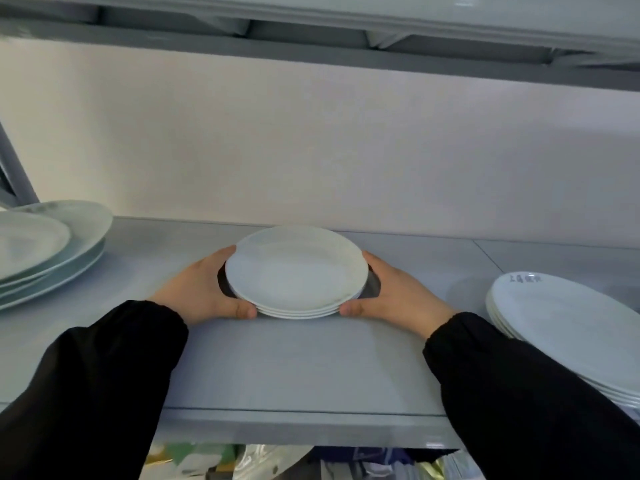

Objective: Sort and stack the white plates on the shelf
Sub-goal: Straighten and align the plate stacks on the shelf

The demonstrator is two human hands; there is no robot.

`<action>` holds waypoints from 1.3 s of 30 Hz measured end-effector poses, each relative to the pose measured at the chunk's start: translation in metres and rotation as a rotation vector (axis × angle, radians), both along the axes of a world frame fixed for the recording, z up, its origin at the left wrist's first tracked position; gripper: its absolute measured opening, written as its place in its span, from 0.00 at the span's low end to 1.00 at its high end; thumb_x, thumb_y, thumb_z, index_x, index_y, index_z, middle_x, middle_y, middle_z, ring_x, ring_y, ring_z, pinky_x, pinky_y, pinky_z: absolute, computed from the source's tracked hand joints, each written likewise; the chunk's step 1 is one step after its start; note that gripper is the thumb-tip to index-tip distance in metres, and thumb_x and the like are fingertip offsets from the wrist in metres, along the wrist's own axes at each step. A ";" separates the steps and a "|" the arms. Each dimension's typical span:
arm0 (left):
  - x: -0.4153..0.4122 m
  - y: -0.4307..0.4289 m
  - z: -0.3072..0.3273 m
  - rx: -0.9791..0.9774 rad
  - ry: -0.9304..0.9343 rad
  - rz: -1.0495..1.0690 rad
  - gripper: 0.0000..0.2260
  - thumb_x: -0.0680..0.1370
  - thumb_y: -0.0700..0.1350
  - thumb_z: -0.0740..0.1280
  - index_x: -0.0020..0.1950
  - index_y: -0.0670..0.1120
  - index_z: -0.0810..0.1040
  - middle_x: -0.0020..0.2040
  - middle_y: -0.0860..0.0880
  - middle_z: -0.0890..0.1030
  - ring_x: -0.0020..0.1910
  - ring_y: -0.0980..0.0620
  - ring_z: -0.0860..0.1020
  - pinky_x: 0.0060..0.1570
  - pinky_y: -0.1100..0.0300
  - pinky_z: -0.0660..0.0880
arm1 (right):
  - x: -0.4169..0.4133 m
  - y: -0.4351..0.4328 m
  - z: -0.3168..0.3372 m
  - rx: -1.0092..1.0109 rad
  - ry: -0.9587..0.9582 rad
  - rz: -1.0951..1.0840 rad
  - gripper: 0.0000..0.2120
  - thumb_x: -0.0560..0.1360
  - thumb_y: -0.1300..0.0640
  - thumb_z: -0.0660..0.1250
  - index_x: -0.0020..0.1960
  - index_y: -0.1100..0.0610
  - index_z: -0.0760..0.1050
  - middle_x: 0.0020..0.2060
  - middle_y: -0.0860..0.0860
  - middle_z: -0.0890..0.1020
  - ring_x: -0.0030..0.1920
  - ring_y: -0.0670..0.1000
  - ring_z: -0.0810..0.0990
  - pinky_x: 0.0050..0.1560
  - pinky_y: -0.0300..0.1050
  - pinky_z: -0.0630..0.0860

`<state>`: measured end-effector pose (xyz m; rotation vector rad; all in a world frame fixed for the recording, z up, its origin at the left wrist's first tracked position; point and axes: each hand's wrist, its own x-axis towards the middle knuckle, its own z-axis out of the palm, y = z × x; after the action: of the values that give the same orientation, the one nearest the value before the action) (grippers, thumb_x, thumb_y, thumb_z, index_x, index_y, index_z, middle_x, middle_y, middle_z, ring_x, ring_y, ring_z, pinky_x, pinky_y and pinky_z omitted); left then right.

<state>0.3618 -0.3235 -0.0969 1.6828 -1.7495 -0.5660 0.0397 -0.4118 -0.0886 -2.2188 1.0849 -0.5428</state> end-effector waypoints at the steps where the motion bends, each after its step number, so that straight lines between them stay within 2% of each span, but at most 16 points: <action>1: 0.000 0.000 0.000 0.011 -0.020 0.015 0.51 0.50 0.70 0.78 0.71 0.63 0.65 0.64 0.65 0.74 0.65 0.60 0.72 0.66 0.56 0.67 | -0.001 0.001 0.000 0.002 0.004 -0.006 0.45 0.62 0.33 0.78 0.73 0.30 0.60 0.65 0.29 0.73 0.67 0.37 0.71 0.67 0.43 0.69; 4: -0.002 0.000 -0.003 0.073 -0.209 0.096 0.58 0.51 0.79 0.69 0.77 0.61 0.54 0.73 0.58 0.69 0.71 0.51 0.67 0.72 0.46 0.58 | -0.002 0.005 0.001 -0.009 0.028 -0.014 0.46 0.62 0.30 0.77 0.74 0.30 0.57 0.67 0.31 0.72 0.68 0.41 0.72 0.66 0.44 0.70; 7: -0.011 0.002 -0.003 0.120 -0.391 0.153 0.63 0.50 0.84 0.58 0.79 0.56 0.46 0.77 0.51 0.62 0.74 0.50 0.62 0.72 0.44 0.50 | 0.000 0.006 0.001 -0.035 0.117 -0.033 0.50 0.60 0.22 0.71 0.75 0.31 0.50 0.71 0.36 0.70 0.70 0.47 0.70 0.70 0.53 0.67; 12: -0.031 0.014 0.007 0.167 -0.500 0.186 0.63 0.50 0.82 0.52 0.79 0.52 0.41 0.78 0.47 0.59 0.75 0.49 0.58 0.71 0.44 0.50 | -0.006 0.014 -0.002 -0.097 0.289 -0.097 0.55 0.60 0.17 0.61 0.78 0.37 0.42 0.75 0.47 0.67 0.74 0.54 0.64 0.72 0.62 0.58; 15: -0.035 0.020 0.004 0.193 -0.526 0.166 0.68 0.44 0.87 0.45 0.78 0.54 0.39 0.79 0.49 0.56 0.77 0.49 0.52 0.71 0.41 0.50 | -0.014 0.021 -0.002 -0.088 0.344 -0.124 0.59 0.59 0.15 0.58 0.79 0.40 0.38 0.78 0.50 0.63 0.77 0.55 0.58 0.74 0.63 0.54; 18: -0.040 0.026 -0.002 0.172 -0.546 0.167 0.66 0.45 0.87 0.42 0.78 0.54 0.39 0.78 0.51 0.57 0.77 0.50 0.53 0.69 0.40 0.52 | -0.025 0.030 -0.003 -0.075 0.359 -0.130 0.60 0.59 0.15 0.57 0.79 0.41 0.36 0.79 0.53 0.60 0.78 0.55 0.55 0.76 0.62 0.51; 21: -0.051 0.034 -0.003 0.168 -0.557 0.143 0.66 0.47 0.87 0.42 0.78 0.53 0.38 0.79 0.51 0.54 0.77 0.50 0.51 0.70 0.40 0.52 | -0.038 0.041 -0.005 -0.080 0.352 -0.133 0.59 0.60 0.15 0.57 0.79 0.41 0.36 0.79 0.52 0.60 0.79 0.55 0.54 0.76 0.62 0.50; 25: -0.070 0.053 -0.004 0.132 -0.490 0.097 0.66 0.49 0.87 0.46 0.79 0.52 0.40 0.80 0.52 0.51 0.77 0.53 0.52 0.71 0.44 0.50 | -0.061 0.060 -0.005 -0.110 0.321 -0.095 0.57 0.61 0.16 0.58 0.79 0.40 0.39 0.78 0.48 0.62 0.76 0.52 0.61 0.74 0.59 0.55; 29: -0.089 0.068 -0.010 0.090 -0.492 0.074 0.62 0.53 0.86 0.49 0.79 0.53 0.41 0.79 0.53 0.52 0.76 0.54 0.56 0.71 0.46 0.51 | -0.086 0.079 -0.009 -0.102 0.270 -0.108 0.59 0.59 0.15 0.59 0.79 0.40 0.38 0.79 0.45 0.61 0.76 0.51 0.63 0.76 0.64 0.51; 33: -0.098 0.076 -0.007 0.089 -0.438 0.070 0.61 0.53 0.85 0.54 0.79 0.56 0.40 0.79 0.52 0.54 0.76 0.52 0.59 0.74 0.48 0.49 | -0.100 0.089 -0.011 -0.120 0.263 -0.119 0.61 0.58 0.16 0.59 0.80 0.43 0.40 0.77 0.45 0.65 0.74 0.53 0.68 0.75 0.63 0.57; 36: -0.104 0.078 -0.004 0.086 -0.329 0.143 0.64 0.50 0.82 0.61 0.79 0.55 0.46 0.76 0.49 0.63 0.73 0.45 0.64 0.71 0.50 0.57 | -0.099 0.088 -0.010 -0.128 0.229 -0.126 0.59 0.58 0.16 0.60 0.80 0.42 0.44 0.76 0.45 0.68 0.72 0.54 0.70 0.72 0.63 0.63; 39: -0.104 0.079 -0.007 0.033 -0.235 0.184 0.59 0.49 0.82 0.64 0.75 0.55 0.58 0.70 0.49 0.72 0.66 0.46 0.72 0.62 0.50 0.69 | -0.099 0.088 -0.010 -0.116 0.126 -0.127 0.53 0.59 0.16 0.60 0.77 0.38 0.51 0.72 0.43 0.72 0.70 0.51 0.72 0.69 0.62 0.67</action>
<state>0.2581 -0.2445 -0.1038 1.9743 -1.7265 -0.3261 -0.0594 -0.3242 -0.0988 -2.3211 1.2960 -0.5381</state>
